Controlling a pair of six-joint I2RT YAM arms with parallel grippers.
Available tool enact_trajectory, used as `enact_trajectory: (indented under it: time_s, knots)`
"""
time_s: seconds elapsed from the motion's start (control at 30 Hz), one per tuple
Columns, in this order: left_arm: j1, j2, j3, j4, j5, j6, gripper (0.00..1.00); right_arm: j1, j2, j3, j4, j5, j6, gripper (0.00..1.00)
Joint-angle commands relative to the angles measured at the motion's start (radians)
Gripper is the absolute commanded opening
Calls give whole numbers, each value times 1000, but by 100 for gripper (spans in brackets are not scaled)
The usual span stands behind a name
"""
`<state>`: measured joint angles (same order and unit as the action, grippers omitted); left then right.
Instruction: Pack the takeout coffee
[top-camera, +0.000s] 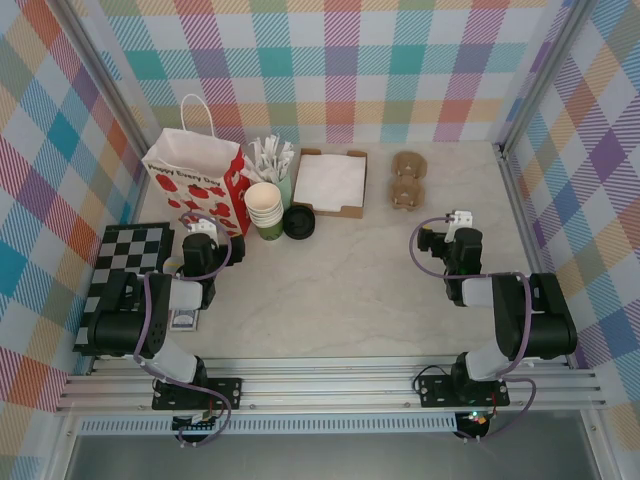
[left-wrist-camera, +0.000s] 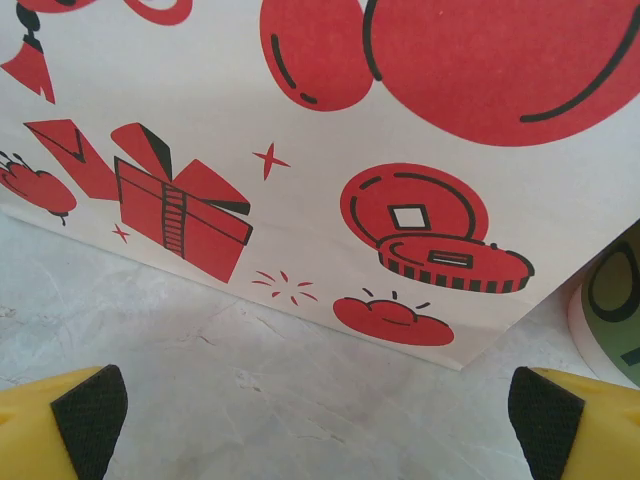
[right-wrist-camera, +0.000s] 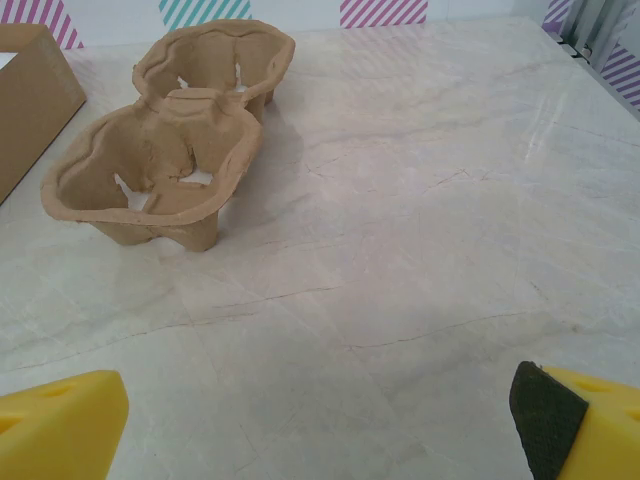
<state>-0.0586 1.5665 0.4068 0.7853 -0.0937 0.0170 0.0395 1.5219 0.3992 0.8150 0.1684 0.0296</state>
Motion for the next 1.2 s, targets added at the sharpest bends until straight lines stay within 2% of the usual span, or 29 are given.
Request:
enact_trajectory:
  time_s: [0.0, 0.9, 1.03, 1.1, 1.17]
  knots:
    - [-8, -2, 20, 10, 14, 14, 100, 3, 4, -7, 35, 6, 15, 100]
    - [-7, -3, 18, 12, 24, 17, 100, -11, 2, -5, 27, -20, 21, 100]
    - [-14, -9, 16, 13, 19, 23, 100, -11, -6, -13, 31, 40, 47, 100]
    - [-15, -41, 23, -20, 15, 24, 100, -10, -8, -15, 35, 35, 44, 100]
    - [-17, -125, 61, -172, 10, 20, 100, -10, -21, -24, 41, 26, 39, 100]
